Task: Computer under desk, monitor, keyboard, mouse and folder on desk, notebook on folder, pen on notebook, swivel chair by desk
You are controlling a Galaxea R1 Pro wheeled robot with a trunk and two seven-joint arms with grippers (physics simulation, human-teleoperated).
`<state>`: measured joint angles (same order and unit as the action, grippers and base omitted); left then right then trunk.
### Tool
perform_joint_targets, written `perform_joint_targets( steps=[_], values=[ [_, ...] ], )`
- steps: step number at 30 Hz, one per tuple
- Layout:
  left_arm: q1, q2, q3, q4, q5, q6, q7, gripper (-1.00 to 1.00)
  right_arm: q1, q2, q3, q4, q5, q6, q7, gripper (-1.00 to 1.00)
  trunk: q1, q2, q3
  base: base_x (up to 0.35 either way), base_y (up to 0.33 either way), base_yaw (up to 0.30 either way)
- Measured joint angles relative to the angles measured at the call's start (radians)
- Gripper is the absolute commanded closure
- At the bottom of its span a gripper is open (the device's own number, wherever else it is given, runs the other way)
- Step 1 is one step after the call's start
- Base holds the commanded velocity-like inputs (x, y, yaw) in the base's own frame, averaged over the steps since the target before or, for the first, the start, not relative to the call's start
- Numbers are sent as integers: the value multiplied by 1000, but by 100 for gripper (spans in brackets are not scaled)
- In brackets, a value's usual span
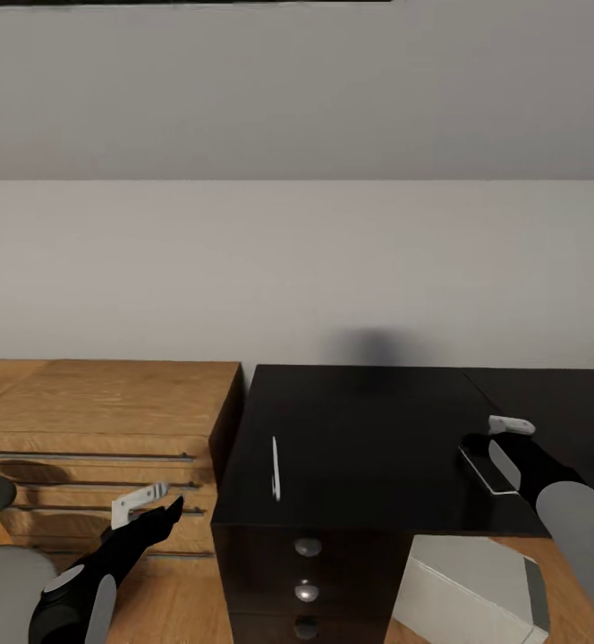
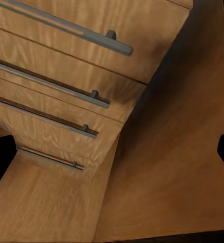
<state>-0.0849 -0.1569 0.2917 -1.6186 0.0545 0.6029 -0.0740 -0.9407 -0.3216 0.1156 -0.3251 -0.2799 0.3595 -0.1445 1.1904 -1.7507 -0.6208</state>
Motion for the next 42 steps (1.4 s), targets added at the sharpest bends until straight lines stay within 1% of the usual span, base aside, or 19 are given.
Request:
perform_joint_targets(
  steps=[7, 20, 31, 37, 42],
  values=[
    [0, 0, 0, 0, 0, 0, 0, -100, 0, -1, 0, 1, 2, 0, -1, -100, 0, 0, 0, -239, 136, 0],
    [0, 0, 0, 0, 0, 0, 0, -100, 0, 0, 0, 0, -3, 0, 1, -100, 0, 0, 0, -182, 19, 0],
    [0, 0, 0, 0, 0, 0, 0, -100, 0, 0, 0, 1, -3, -3, 1, -100, 0, 0, 0, -80, 0, 0],
    [0, 0, 0, 1, 0, 0, 1, -100, 0, 0, -2, 32, -7, -6, 1, -100, -23, 42, 19, -8, 0, 0],
    [0, 0, 0, 0, 0, 1, 1, -100, 1, 0, 1, 32, -4, 0, 3, -100, -42, 77, 34, -1, 0, 0]
  ],
)
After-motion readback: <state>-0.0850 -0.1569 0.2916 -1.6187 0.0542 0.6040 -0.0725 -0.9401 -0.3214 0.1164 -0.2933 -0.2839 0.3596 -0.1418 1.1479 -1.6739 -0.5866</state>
